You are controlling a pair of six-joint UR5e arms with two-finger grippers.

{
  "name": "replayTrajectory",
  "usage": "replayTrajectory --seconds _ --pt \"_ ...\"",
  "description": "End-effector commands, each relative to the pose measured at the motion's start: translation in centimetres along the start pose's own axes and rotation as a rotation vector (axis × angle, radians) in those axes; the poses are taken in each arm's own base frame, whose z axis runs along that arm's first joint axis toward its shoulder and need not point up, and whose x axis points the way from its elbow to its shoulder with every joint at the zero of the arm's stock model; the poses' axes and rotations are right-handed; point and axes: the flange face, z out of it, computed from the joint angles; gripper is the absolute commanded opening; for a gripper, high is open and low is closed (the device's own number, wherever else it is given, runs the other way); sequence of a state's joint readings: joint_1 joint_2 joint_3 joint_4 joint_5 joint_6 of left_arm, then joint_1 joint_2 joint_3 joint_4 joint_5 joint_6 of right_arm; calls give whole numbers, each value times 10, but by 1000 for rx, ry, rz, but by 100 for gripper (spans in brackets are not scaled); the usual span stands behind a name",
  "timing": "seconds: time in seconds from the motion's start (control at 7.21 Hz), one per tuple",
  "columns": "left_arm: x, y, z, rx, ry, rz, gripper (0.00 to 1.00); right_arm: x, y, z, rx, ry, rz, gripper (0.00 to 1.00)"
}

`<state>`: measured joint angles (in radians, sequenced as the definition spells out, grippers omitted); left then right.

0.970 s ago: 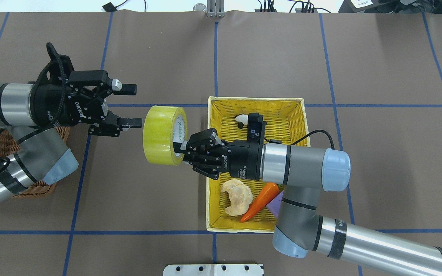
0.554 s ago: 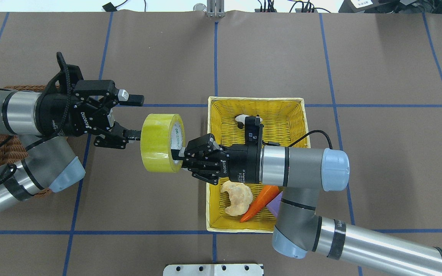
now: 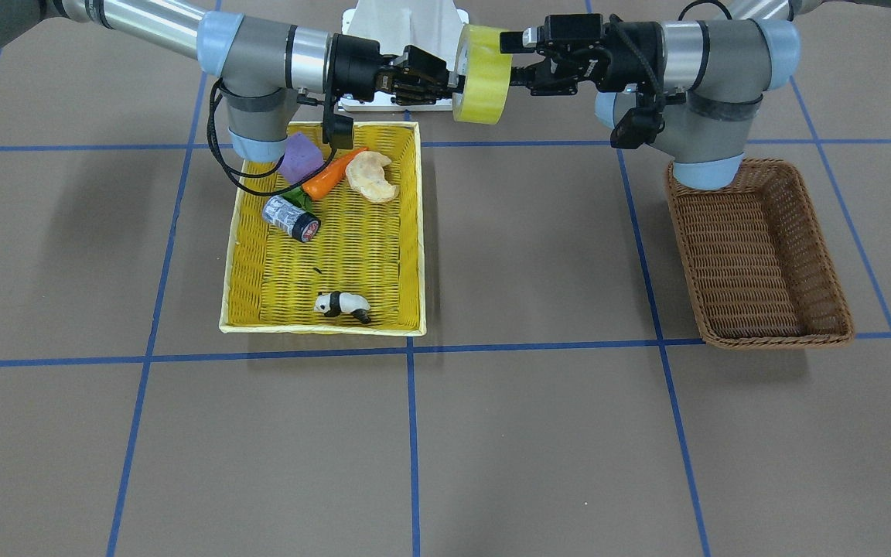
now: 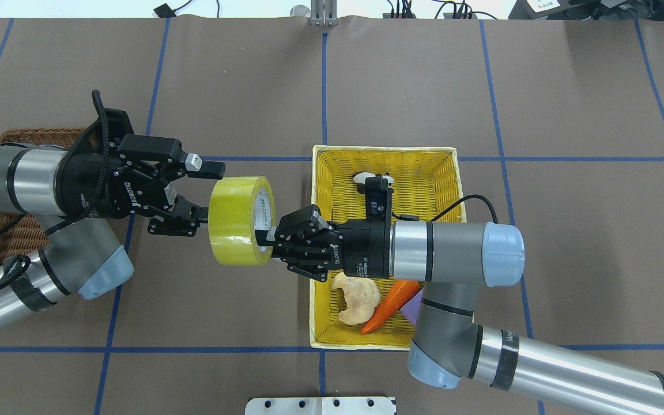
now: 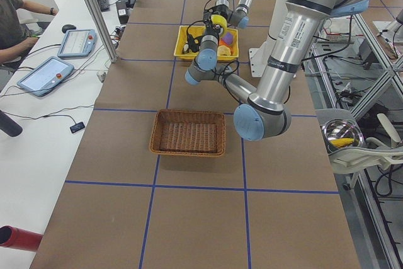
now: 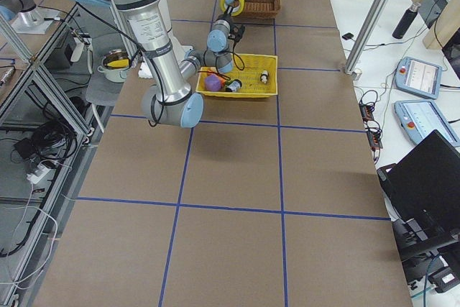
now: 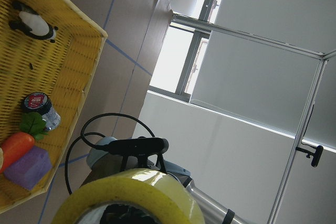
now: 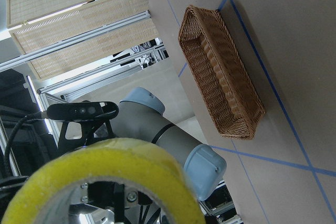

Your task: Move tape to another basket

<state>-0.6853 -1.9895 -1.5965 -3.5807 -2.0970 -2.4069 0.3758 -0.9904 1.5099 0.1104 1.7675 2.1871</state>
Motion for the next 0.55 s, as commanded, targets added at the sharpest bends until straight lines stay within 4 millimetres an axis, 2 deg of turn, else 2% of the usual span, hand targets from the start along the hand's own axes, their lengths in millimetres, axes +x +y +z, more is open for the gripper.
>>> replayTrajectory --seconds 0.0,0.14,0.28,0.42 --pt "-1 6 5 -17 4 -4 67 1 0 0 -2 2 -1 0" --pt "-1 7 5 -19 5 -4 53 0 0 0 -2 1 -1 0" --pt "0 8 5 -21 8 0 14 -1 1 0 -3 0 -2 0" --pt "0 8 4 -23 12 3 0 -1 0 0 1 -1 -3 99"
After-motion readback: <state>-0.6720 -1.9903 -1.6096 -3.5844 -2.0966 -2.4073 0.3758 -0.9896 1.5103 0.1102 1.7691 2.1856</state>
